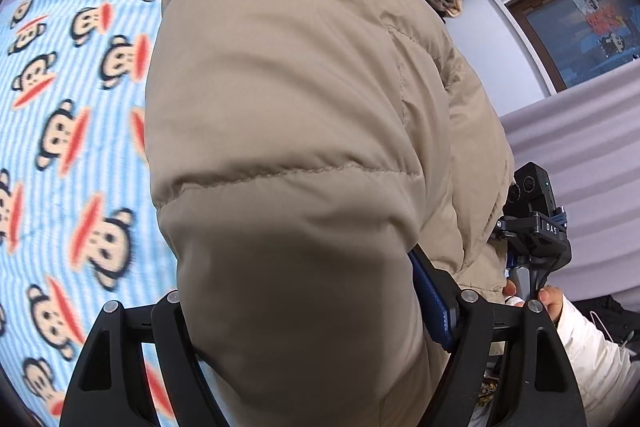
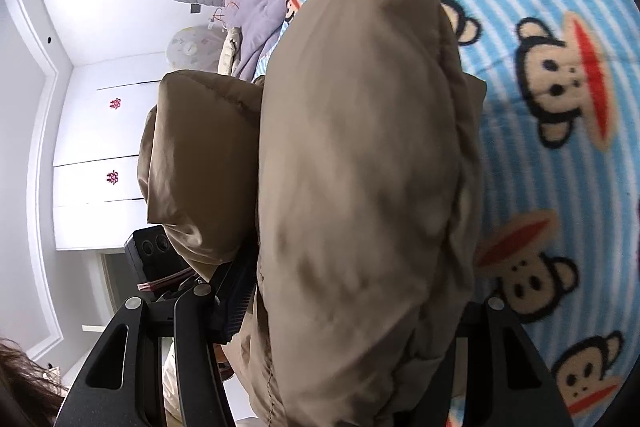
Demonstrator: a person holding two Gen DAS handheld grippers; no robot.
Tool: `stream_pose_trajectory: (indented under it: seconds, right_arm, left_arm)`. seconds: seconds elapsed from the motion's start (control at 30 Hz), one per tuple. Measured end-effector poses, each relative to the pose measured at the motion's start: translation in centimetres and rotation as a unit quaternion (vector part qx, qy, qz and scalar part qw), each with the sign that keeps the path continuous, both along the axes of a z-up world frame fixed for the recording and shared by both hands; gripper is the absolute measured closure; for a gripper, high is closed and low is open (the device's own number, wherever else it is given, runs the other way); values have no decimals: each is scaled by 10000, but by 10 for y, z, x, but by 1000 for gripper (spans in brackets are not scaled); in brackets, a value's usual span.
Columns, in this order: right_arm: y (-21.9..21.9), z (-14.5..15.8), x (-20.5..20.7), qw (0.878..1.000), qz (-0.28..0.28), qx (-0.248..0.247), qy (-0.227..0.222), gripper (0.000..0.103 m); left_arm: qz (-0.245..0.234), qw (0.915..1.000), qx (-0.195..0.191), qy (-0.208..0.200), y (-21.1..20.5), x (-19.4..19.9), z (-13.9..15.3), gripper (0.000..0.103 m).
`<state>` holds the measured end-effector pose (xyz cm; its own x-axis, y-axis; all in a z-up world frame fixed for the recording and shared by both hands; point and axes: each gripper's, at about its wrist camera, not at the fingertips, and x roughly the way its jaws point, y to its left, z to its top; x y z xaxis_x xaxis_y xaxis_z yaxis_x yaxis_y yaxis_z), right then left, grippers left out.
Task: Fold large clothes
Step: 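Grasp the khaki jacket bundle with both grippers and lift it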
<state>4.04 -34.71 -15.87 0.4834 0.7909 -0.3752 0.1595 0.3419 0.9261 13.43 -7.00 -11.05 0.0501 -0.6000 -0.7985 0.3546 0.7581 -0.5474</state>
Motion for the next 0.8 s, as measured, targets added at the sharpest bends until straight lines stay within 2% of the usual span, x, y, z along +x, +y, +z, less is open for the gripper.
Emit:
stream_pose_trajectory:
  seconds: [0.23,0.37,0.47,0.6,0.67,0.8]
  right_arm:
    - [72,-13,39,10000,80,40,28,44]
    - [108,-28,69,9998,67,3,200,43]
    - [119,-44,79,9988,-56,-83,476,41]
    - [119,-44,76,9969,-156,-270,729,39]
    - [113,-36,66,9949,-162,-548,833,38]
    - [101,5,42,9815,-430,-1696,774,35]
  left_arm:
    - [192,9994,274,31,70,60,-14,22]
    - [392,9980,492,78,103,84,-36,20]
    - [600,9959,585,349,122,95,-57,17]
    - [627,9958,588,324,132,91,-63,15]
    - [616,9958,626,269,135,82,-63,15]
    - [695,9950,674,255,125,71,-61,15]
